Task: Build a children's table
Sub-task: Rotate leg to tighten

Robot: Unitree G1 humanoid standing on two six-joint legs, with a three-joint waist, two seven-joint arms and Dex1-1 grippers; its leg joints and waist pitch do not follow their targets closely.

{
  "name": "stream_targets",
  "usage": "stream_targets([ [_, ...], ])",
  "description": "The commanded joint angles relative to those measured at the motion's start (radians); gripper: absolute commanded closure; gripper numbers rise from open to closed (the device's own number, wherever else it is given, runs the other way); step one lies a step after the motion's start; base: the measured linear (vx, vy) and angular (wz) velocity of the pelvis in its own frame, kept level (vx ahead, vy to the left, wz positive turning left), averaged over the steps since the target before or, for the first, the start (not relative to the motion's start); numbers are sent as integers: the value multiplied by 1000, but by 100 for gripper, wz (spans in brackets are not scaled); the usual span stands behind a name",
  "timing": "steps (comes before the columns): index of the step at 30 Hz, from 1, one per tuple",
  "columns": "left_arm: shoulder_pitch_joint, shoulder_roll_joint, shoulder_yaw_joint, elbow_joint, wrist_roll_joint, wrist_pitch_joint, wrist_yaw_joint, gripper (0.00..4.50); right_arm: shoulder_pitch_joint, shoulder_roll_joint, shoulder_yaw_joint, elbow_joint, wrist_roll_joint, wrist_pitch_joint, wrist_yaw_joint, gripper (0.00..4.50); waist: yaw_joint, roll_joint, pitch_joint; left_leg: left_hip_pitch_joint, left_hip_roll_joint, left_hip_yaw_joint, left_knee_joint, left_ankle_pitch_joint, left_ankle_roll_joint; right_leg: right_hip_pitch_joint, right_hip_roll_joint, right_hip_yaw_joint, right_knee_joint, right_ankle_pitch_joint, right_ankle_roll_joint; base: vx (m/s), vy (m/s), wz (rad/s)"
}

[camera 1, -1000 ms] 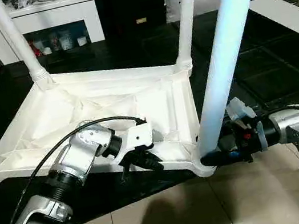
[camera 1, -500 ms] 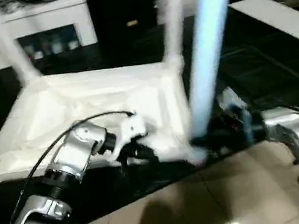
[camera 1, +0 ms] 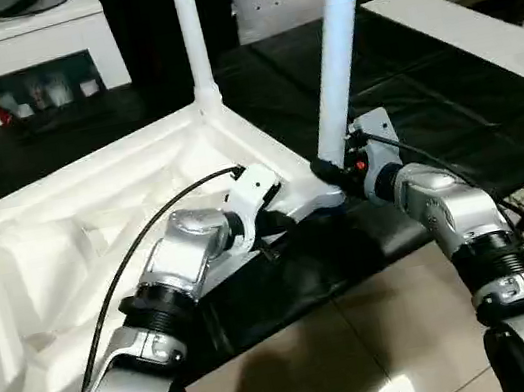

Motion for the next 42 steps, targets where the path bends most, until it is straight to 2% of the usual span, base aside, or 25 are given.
stream_targets([
  [1, -25, -22, -9, -29, -21, -28, -12, 450, 3, 34, 38, -5, 19, -3, 69, 147, 14, -18, -82, 0, 10, 2, -58, -134, 86, 67, -49, 44, -71, -209, -208, 0, 0, 0],
  [2, -25, -22, -9, -29, -21, -28, -12, 450, 3, 34, 38, -5, 19, -3, 69, 139, 14, -18, -82, 0, 10, 2, -58, -134, 86, 67, -49, 44, -71, -209, -208, 0, 0, 0],
  [4, -13, 10, -34, -42, -5, -63, -45, 450, 33, -3, 43, -40, 23, -35, 133, 133, 23, -11, -82, 1, 12, 2, -58, -125, 99, 69, -49, 44, -70, -179, -220, 0, 0, 0],
  [6, -6, 25, -44, -45, -1, -79, -64, 450, 48, -25, 43, -52, 25, -61, 162, 104, 25, -9, -81, 2, 13, 1, -59, -130, 96, 68, -49, 44, -68, -175, -227, 0, 0, 0],
  [10, 3, 44, -54, -44, 3, -113, -92, 450, 65, -57, 40, -61, 32, -93, 207, 84, 27, -10, -76, 5, 15, 2, -62, -175, 80, 66, -49, 44, -77, -239, -215, 0, 0, 0],
  [12, 9, 63, -64, -41, 7, -139, -121, 450, 84, -91, 42, -77, 37, -110, 256, 49, 29, -12, -74, 9, 17, 3, -64, -191, 76, 65, -50, 45, -81, -264, -204, 0, 0, 0],
  [13, 16, 82, -77, -41, 12, -175, -154, 450, 104, -126, 49, -94, 37, -127, 307, 49, 31, -12, -72, 8, 17, 2, -64, -196, 79, 63, -50, 45, -82, -272, -201, 0, 0, 0],
  [14, 22, 106, -93, -40, 17, -213, -196, 450, 124, -164, 48, -115, 43, -129, 365, 36, 33, -12, -72, 7, 18, 2, -65, -190, 81, 64, -50, 47, -80, -264, -200, 0, 0, 0],
  [15, 22, 106, -93, -40, 17, -213, -196, 450, 124, -164, 48, -115, 43, -129, 365, 23, 37, -12, -72, 7, 18, 2, -65, -188, 85, 64, -50, 46, -81, -263, -196, 0, 0, 0],
  [17, 29, 148, -122, -42, 18, -272, -275, 450, 152, -219, 44, -143, 53, -131, 454, 23, 42, -15, -71, 8, 19, 2, -65, -184, 88, 62, -49, 47, -80, -260, -198, 0, 0, 0],
  [19, 30, 168, -133, -44, 16, -287, -312, 450, 161, -243, 43, -150, 57, -129, 490, 3, 47, -15, -69, 8, 21, 2, -66, -184, 88, 61, -50, 48, -78, -263, -198, 0, 0, 0],
  [23, 42, 222, -160, -67, 5, -338, -420, 450, 182, -297, 54, -164, 58, -151, 559, 3, 48, -14, -66, 7, 23, 1, -68, -195, 80, 59, -52, 47, -79, -291, -195, 0, 0, 0],
  [25, 49, 247, -176, -75, 5, -366, -468, 450, 196, -324, 68, -182, 74, -163, 627, 3, 48, -19, -64, 7, 24, 2, -69, -200, 83, 58, -53, 48, -79, -295, -197, 0, 0, 0],
  [27, 49, 252, -180, -75, 7, -372, -477, 450, 200, -330, 70, -187, 81, -166, 648, 3, 50, -16, -63, 8, 26, 2, -69, -207, 85, 56, -54, 48, -80, -304, -198, 0, 0, 0],
  [29, 54, 278, -199, -79, 10, -405, -530, 450, 219, -356, 81, -216, 111, -164, 749, 20, 52, -23, -60, 7, 27, 3, -70, -212, 88, 55, -54, 49, -81, -312, -195, 0, 0, 0],
  [35, 66, 302, -218, -113, -1, -428, -602, 450, 222, -370, 103, -245, 143, -121, 859, 79, 55, -22, -55, 8, 31, 1, -74, -220, 78, 53, -55, 49, -80, -319, -203, 0, 0, 0],
  [38, 68, 301, -220, -125, -8, -427, -617, 450, 221, -371, 119, -252, 151, -107, 886, 90, 56, -23, -55, 9, 31, 1, -75, -225, 72, 53, -56, 50, -80, -321, -207, 0, 0, 0],
  [39, 68, 299, -223, -129, -11, -428, -622, 450, 220, -370, 135, -255, 151, -104, 901, 111, 57, -24, -55, 9, 31, 1, -75, -223, 73, 53, -56, 50, -81, -320, -207, 0, 0, 0],
  [41, 66, 292, -228, -135, -16, -429, -626, 450, 216, -361, 158, -254, 145, -96, 924, 118, 60, -23, -54, 10, 31, 2, -75, -225, 72, 52, -56, 51, -81, -324, -207, 0, 0, 0],
  [42, 65, 291, -228, -135, -16, -429, -627, 450, 215, -359, 161, -252, 143, -95, 928, 126, 59, -28, -50, 8, 31, 2, -76, -225, 72, 51, -56, 51, -83, -326, -205, 0, 0, 0],
])
